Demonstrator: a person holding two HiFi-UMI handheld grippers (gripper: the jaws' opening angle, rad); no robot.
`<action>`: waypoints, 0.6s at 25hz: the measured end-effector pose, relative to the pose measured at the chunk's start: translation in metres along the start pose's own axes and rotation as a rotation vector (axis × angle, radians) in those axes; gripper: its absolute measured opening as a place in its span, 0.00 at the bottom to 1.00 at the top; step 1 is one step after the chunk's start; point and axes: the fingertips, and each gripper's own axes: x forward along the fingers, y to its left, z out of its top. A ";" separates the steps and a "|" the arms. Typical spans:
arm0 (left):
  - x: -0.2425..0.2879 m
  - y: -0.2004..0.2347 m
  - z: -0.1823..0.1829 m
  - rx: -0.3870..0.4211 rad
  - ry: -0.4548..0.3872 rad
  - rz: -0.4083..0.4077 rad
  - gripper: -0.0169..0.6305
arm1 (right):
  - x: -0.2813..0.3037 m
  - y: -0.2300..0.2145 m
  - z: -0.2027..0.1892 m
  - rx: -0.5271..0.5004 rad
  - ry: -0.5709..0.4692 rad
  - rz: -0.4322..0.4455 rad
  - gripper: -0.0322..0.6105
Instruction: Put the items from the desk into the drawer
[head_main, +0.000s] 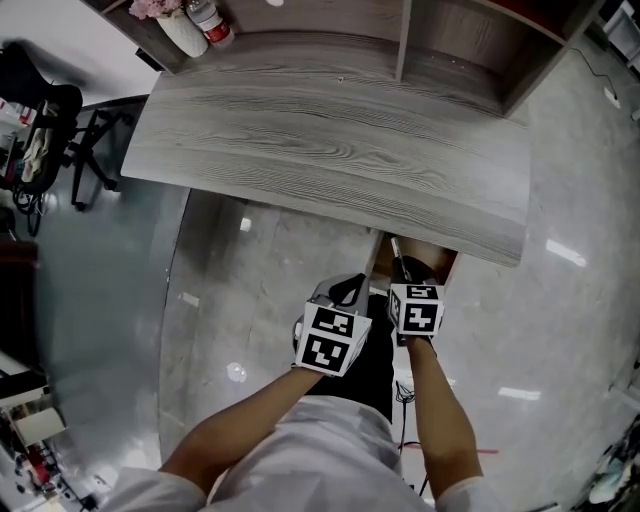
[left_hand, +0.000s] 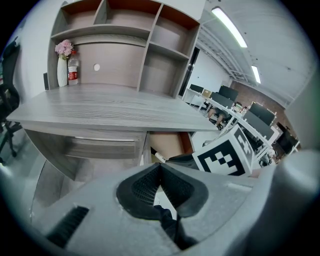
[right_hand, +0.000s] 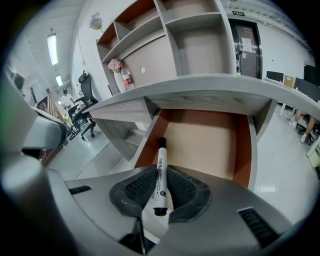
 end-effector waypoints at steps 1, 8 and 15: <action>0.001 0.000 -0.001 -0.001 0.001 0.001 0.03 | 0.003 -0.001 -0.001 -0.001 0.010 -0.002 0.13; 0.002 0.002 -0.006 -0.011 0.015 0.009 0.03 | 0.019 -0.004 -0.009 -0.025 0.081 -0.008 0.13; 0.000 0.003 -0.007 -0.003 0.009 0.015 0.03 | 0.025 0.005 -0.010 -0.068 0.083 0.022 0.20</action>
